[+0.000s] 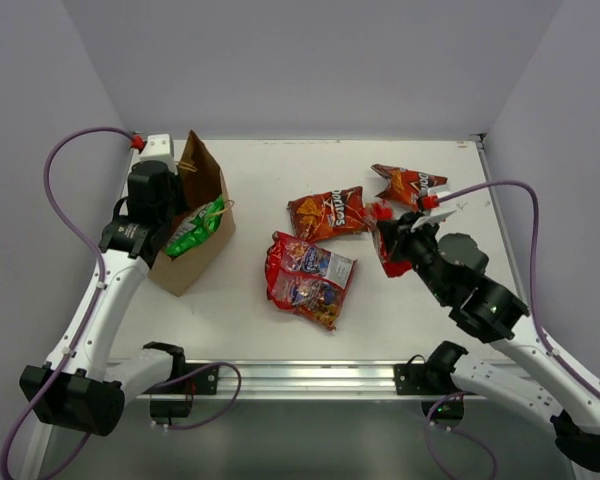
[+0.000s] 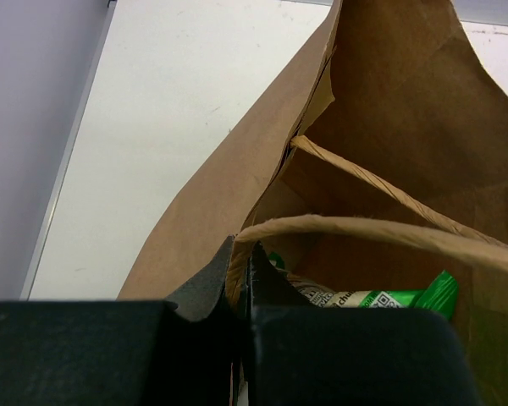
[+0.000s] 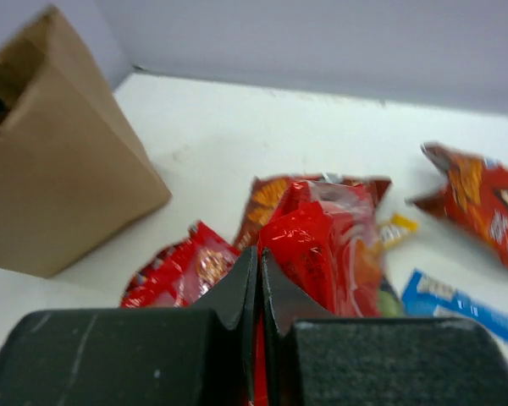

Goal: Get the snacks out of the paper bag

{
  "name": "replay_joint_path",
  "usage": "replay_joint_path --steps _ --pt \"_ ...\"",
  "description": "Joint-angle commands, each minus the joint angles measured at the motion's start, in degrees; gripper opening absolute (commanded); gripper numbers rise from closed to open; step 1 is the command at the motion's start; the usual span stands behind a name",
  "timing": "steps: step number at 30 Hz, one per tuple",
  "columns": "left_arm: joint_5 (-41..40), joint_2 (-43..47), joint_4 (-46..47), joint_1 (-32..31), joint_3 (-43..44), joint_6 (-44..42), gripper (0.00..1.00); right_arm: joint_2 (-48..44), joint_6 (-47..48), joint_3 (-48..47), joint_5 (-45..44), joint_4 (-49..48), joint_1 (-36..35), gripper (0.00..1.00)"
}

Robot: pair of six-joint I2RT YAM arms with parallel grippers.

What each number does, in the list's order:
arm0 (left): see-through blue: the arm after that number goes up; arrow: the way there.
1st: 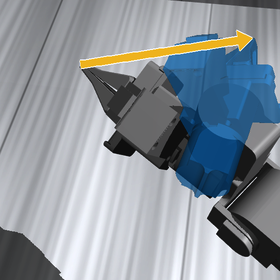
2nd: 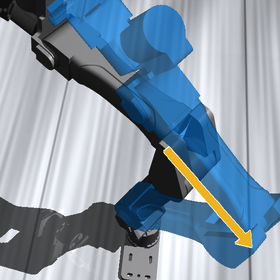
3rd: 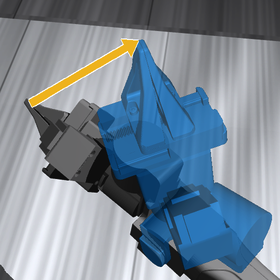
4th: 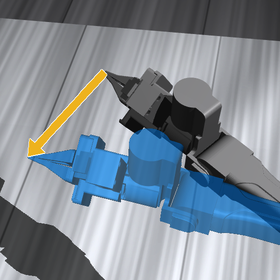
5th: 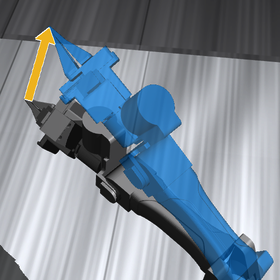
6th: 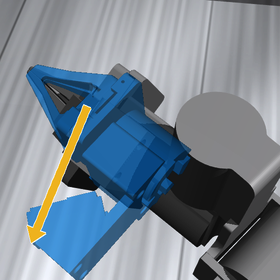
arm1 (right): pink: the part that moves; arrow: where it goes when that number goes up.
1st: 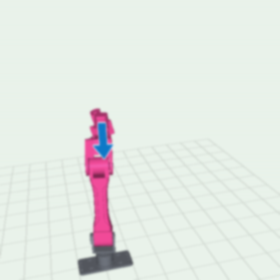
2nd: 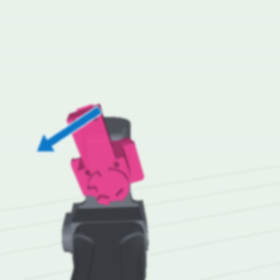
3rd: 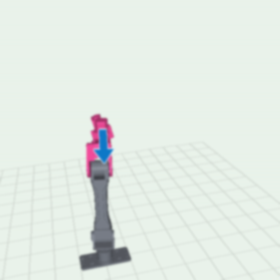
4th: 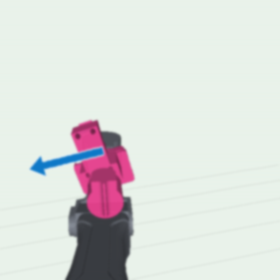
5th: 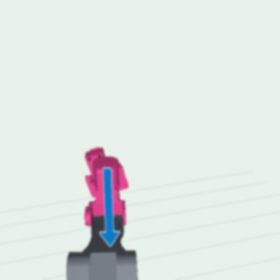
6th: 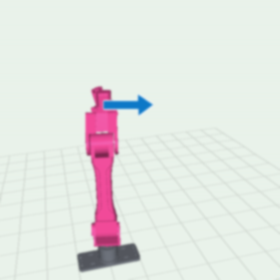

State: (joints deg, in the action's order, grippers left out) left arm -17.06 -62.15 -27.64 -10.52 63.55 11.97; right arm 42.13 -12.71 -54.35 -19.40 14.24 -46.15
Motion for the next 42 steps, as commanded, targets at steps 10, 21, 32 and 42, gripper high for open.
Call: replay_joint_path --steps 10,21,32,42 --pt "2.4 1.5 0.0 0.1 2.8 0.7 0.00 -10.3 -21.6 21.8 -0.3 2.8 7.4 0.00" --pt "4.6 1.7 -0.8 0.1 2.7 -0.4 0.00 -4.2 -28.9 23.7 0.2 11.3 28.6 0.46" --pt "8.5 3.5 -1.4 0.1 4.4 -5.3 0.00 -0.9 -16.6 8.4 17.4 6.9 27.0 0.88" --pt "13.1 5.5 -2.1 0.0 5.1 -7.3 0.00 26.9 -12.3 -21.8 15.5 2.5 -4.6 0.86"
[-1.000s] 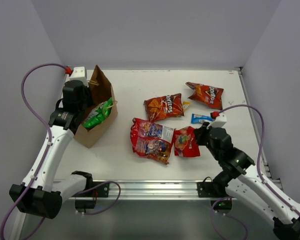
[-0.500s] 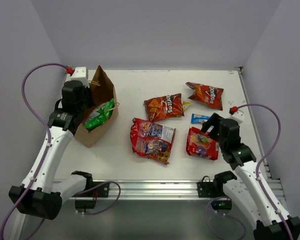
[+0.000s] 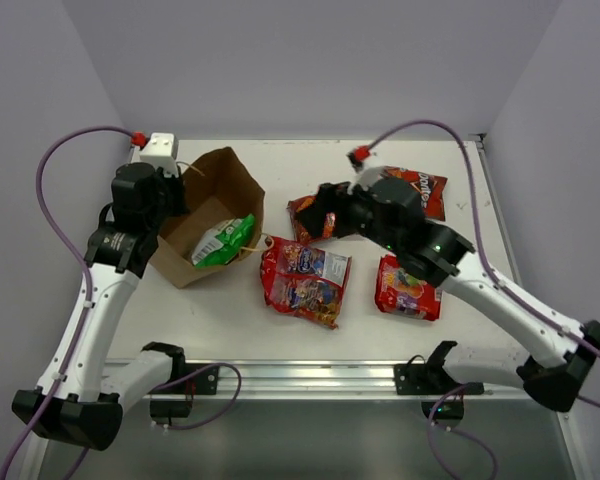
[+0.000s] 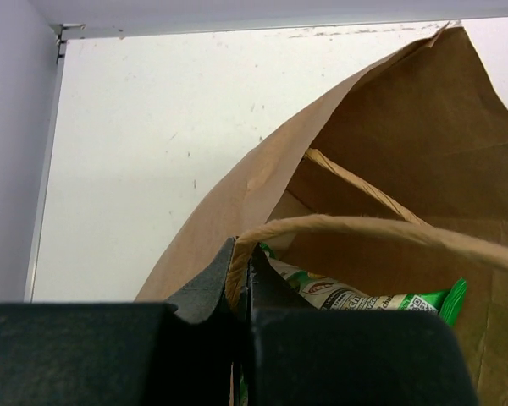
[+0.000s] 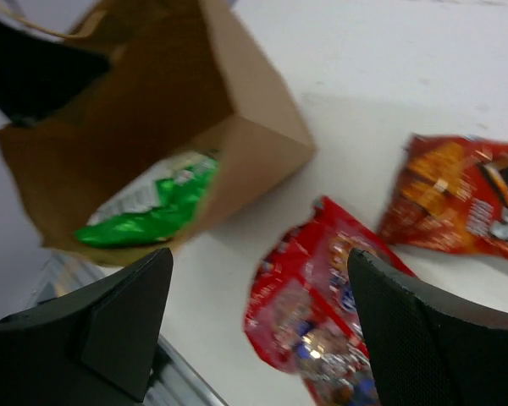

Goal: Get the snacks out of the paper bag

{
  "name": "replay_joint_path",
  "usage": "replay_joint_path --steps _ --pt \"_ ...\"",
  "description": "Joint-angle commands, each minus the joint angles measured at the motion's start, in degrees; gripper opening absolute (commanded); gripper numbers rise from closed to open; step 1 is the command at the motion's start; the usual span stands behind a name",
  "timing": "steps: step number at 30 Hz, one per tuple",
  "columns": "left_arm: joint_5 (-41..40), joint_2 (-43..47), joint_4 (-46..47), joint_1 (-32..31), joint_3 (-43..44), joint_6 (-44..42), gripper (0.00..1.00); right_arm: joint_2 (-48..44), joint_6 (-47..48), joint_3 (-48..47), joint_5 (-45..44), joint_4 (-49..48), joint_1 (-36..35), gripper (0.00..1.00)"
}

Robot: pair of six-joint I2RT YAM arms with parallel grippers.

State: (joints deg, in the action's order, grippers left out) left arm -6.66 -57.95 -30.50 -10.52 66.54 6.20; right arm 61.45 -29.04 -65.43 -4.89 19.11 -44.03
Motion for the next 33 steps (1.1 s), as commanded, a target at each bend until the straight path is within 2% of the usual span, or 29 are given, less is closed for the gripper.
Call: replay_joint_path --steps 1,5,7,11,17,21,27,33 --pt "3.0 1.7 0.6 0.0 2.1 -1.7 0.00 10.1 5.4 -14.0 2.6 -1.8 -8.2 0.86" --pt "4.3 2.9 0.7 0.0 1.8 -2.7 0.00 20.7 15.7 -26.0 5.0 0.3 -14.3 0.87" --pt "5.1 3.5 0.4 0.0 1.7 -3.1 0.00 24.7 23.5 -30.2 11.2 1.9 -15.4 0.88" --pt "8.0 4.9 0.9 0.0 1.0 -4.3 0.00 28.7 40.1 -31.8 15.5 4.1 -15.8 0.88" --pt "9.0 5.7 1.7 -0.1 -0.4 -5.1 0.00 32.7 55.4 -31.5 23.7 9.4 -16.0 0.90" --pt "9.1 5.5 1.8 -0.1 -0.2 -5.5 0.00 32.4 60.8 -27.1 23.3 9.3 -17.4 0.91" --pt "10.8 5.0 1.8 -0.1 -0.1 -5.2 0.00 35.9 65.0 -25.5 18.0 8.1 -19.4 0.93" --pt "11.4 5.6 1.8 -0.1 0.1 -5.1 0.00 39.7 67.9 -25.9 17.9 6.6 -20.5 0.94"
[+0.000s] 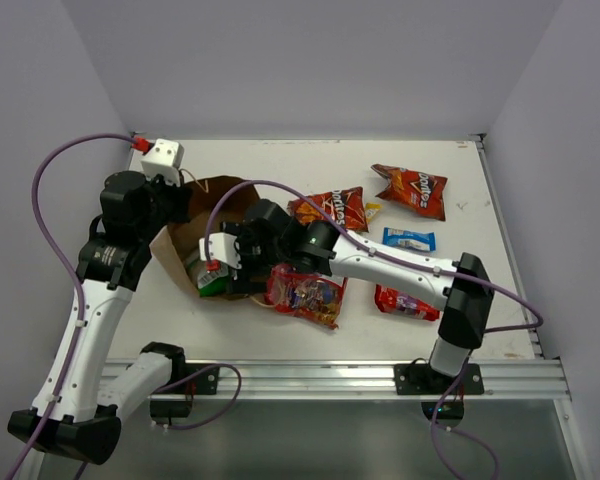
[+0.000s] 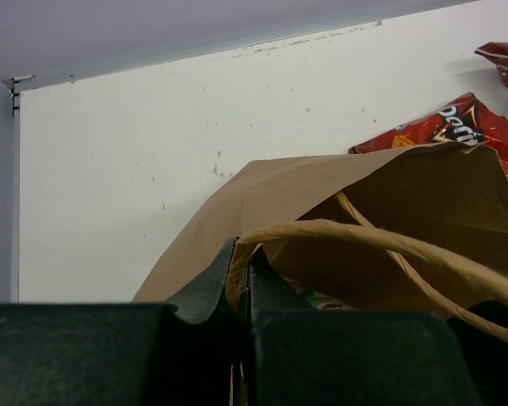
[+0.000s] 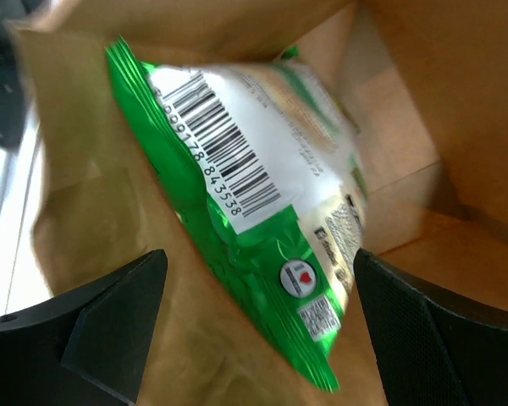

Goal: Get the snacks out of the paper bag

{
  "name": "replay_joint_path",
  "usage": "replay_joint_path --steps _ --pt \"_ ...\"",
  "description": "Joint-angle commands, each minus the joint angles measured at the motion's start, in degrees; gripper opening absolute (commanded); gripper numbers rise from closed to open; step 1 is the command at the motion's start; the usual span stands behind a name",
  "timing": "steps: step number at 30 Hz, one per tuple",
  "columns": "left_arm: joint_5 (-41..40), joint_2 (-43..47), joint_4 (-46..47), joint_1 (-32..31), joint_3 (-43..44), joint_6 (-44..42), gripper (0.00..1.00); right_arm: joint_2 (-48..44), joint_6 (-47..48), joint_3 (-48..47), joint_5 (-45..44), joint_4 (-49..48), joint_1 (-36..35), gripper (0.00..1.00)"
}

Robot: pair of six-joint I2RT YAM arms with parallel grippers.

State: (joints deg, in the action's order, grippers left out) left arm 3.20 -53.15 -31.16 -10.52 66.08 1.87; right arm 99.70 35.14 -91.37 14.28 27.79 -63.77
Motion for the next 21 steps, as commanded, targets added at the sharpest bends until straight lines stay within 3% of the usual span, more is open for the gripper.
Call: replay_joint_path --steps 1,7,9,13,15,17,18,19,21 --pt "1.7 0.6 2.4 -0.1 0.6 -0.6 0.00 2.7 4.1 -0.2 -1.8 -2.0 -1.0 0.94" --pt "4.1 -0.1 2.2 -0.1 0.4 0.6 0.00 6.0 5.1 -0.6 -2.3 -5.0 -2.1 0.93" --pt "4.3 0.0 2.3 -0.1 0.1 0.6 0.00 6.6 5.1 -0.8 -2.9 -5.8 -2.0 0.87" --pt "4.5 0.8 2.3 -0.1 -0.6 0.9 0.00 7.8 4.4 -2.5 -4.4 -6.1 -2.0 0.58" --pt "4.4 1.0 2.3 -0.1 -1.1 0.9 0.00 7.0 4.4 -2.2 -4.1 -6.3 -2.0 0.51" --pt "4.2 1.2 2.3 -0.1 -1.6 0.9 0.00 6.4 4.3 -2.0 -4.3 -6.7 -2.1 0.29" --pt "4.1 1.3 2.3 -0.1 -1.7 0.9 0.00 5.7 4.3 -1.9 -4.6 -6.7 -2.1 0.10" --pt "4.1 1.4 2.3 -0.1 -1.8 0.9 0.00 5.2 4.4 -1.7 -4.7 -6.9 -2.2 0.00" --pt "4.0 1.6 2.3 -0.1 -2.2 0.8 0.00 3.8 4.3 -1.3 -4.8 -7.0 -2.1 0.01"
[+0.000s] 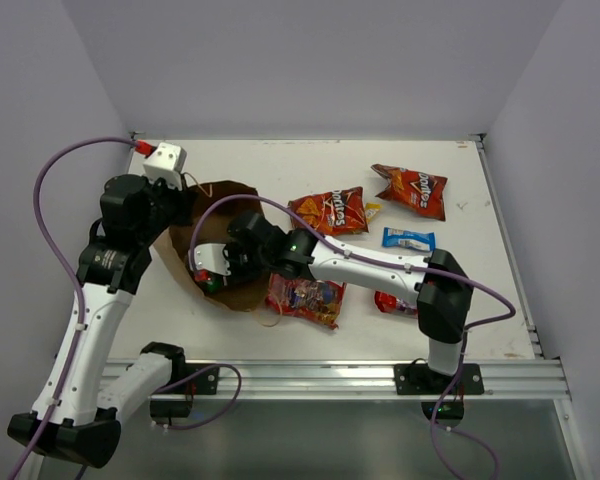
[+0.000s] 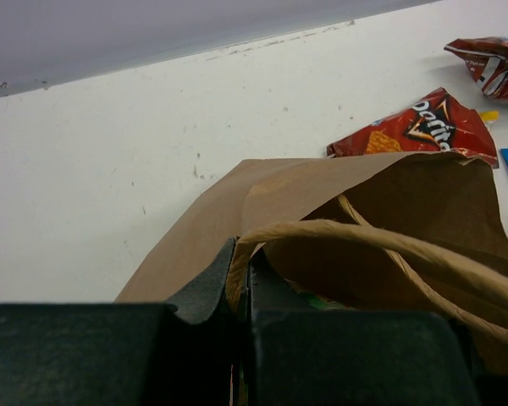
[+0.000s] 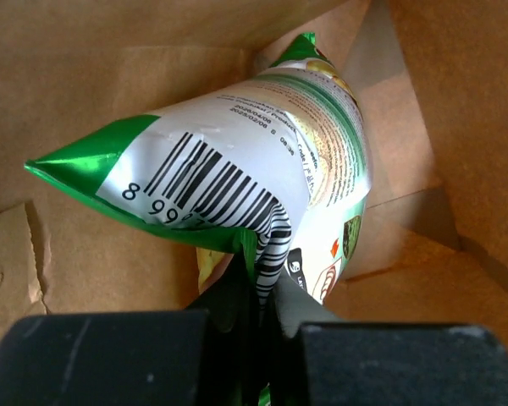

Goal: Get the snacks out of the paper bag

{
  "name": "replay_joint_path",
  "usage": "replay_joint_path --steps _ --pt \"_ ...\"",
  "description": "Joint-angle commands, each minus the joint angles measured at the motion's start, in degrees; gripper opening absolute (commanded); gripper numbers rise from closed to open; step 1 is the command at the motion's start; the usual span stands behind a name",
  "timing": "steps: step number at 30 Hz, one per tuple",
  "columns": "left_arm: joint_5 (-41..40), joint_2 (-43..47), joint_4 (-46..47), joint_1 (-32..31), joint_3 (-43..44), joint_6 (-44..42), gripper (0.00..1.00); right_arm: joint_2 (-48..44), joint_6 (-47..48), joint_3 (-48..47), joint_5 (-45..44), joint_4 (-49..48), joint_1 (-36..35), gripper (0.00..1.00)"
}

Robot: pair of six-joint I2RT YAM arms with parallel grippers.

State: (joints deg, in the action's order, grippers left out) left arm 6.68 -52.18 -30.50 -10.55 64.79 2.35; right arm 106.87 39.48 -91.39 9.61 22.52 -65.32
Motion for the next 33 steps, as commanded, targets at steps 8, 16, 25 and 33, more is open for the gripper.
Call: replay_joint_path --steps 8,16,25,33 --pt "-1.8 1.5 1.8 -0.1 -2.7 0.1 0.00 -11.5 0.1 1.8 -1.5 -4.4 -1.1 0.00" --pt "-3.2 1.9 1.9 -0.1 -3.3 -0.1 0.00 -23.9 0.0 3.9 -2.0 -3.2 -1.7 0.00" --pt "-5.8 1.6 2.1 -0.1 -2.7 0.0 0.00 -40.3 -2.1 7.0 -2.3 3.0 -2.1 0.00" --pt "-14.3 -0.7 2.4 0.0 -1.1 2.1 0.00 -55.5 -9.2 12.4 -7.6 4.3 -2.1 0.00"
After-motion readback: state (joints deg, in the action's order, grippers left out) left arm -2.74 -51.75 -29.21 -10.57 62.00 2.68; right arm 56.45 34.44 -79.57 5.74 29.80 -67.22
